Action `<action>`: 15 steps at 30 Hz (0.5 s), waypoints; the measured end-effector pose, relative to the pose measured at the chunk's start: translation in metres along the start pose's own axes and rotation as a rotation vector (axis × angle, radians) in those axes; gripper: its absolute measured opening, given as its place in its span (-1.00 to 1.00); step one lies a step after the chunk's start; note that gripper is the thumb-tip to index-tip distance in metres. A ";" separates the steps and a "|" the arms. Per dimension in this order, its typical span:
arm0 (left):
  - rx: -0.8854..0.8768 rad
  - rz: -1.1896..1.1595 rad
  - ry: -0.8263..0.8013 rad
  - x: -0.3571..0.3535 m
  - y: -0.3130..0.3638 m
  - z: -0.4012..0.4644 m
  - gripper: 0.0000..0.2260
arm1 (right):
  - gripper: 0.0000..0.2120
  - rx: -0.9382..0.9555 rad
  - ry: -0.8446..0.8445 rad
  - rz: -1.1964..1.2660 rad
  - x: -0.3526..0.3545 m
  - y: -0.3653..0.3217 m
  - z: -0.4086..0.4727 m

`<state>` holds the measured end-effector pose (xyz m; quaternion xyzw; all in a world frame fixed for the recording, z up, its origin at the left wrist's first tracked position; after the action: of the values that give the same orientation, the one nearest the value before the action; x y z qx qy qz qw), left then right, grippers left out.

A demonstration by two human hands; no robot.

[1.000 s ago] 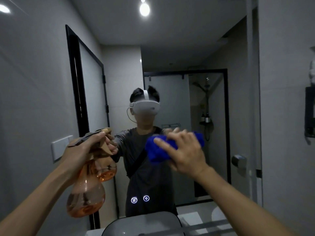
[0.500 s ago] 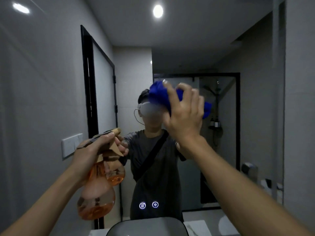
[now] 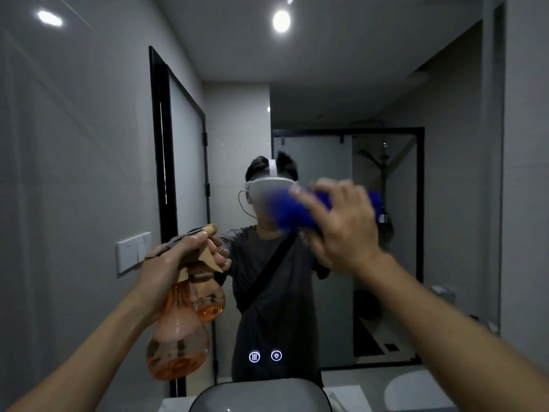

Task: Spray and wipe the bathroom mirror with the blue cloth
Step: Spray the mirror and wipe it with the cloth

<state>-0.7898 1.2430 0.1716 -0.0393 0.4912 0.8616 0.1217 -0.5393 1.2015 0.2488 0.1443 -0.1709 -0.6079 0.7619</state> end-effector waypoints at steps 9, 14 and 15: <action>0.001 -0.047 0.005 -0.005 0.003 -0.003 -0.77 | -0.47 -0.470 0.144 -0.020 0.005 -0.004 0.046; 0.047 -0.001 0.039 0.001 0.000 -0.005 -0.80 | -0.40 -0.181 -0.033 0.051 -0.018 -0.074 -0.014; 0.053 -0.006 0.042 0.001 0.001 -0.007 -0.80 | -0.40 -0.185 -0.048 0.054 -0.020 -0.078 -0.022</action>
<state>-0.7916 1.2365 0.1684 -0.0558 0.5163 0.8468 0.1149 -0.6018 1.2045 0.1939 0.0541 -0.1363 -0.6036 0.7837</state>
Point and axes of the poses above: each hand's wrist, its own z-axis towards the middle knuckle, its own x-axis out of the back of the hand, y = z × x, the point moved 9 cm from there along z, towards the middle knuckle, and after that the axes turned 1 degree about -y, right-handed, at the moved point
